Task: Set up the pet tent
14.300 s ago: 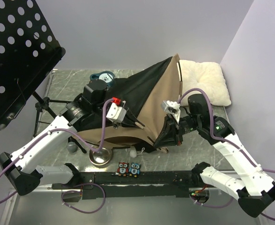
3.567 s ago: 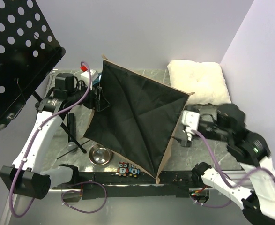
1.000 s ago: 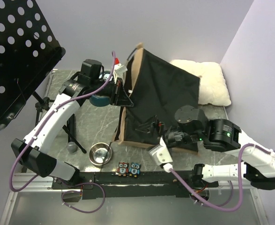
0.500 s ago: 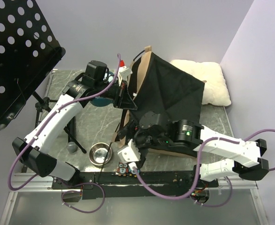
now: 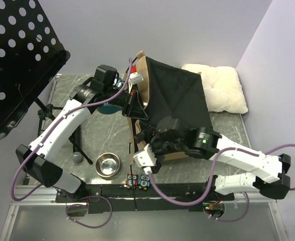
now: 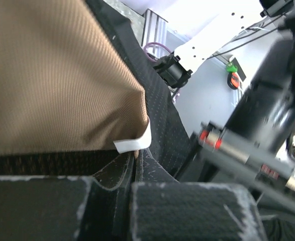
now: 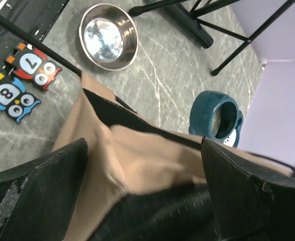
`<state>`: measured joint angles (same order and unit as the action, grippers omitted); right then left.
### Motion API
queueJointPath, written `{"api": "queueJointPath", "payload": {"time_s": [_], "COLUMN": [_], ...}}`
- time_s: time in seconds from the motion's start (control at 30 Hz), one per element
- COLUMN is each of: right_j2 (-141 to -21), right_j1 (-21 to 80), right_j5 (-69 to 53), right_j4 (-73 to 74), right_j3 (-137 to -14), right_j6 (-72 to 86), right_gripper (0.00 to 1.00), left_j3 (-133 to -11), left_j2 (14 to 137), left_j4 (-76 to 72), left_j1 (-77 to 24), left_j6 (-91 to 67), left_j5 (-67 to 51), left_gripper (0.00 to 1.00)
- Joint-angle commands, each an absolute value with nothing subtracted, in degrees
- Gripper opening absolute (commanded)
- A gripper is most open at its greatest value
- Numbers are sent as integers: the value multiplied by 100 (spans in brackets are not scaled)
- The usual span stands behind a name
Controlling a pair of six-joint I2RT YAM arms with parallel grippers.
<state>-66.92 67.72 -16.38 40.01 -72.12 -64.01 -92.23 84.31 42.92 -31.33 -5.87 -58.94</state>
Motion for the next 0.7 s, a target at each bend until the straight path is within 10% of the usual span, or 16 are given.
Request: {"api": "queueJointPath", "payload": {"time_s": [0.0,0.67], "right_j2": [-6320,-6425], "right_j1": [6530,6794], "right_j5": [-2408,-2417], "right_j4": [4297,5116], "right_j3": [-7505,-7629], "right_j6": [-6846,-7778], "right_gripper": [100,100], "left_j3": [-9483,-9607], "left_j2": [8455,8596], "left_j4": [4491,4728], "left_j1": [-3234,-3384], "left_j6": [-255,-70], "left_j5": [-6381,-6645], "left_gripper": [1,1]}}
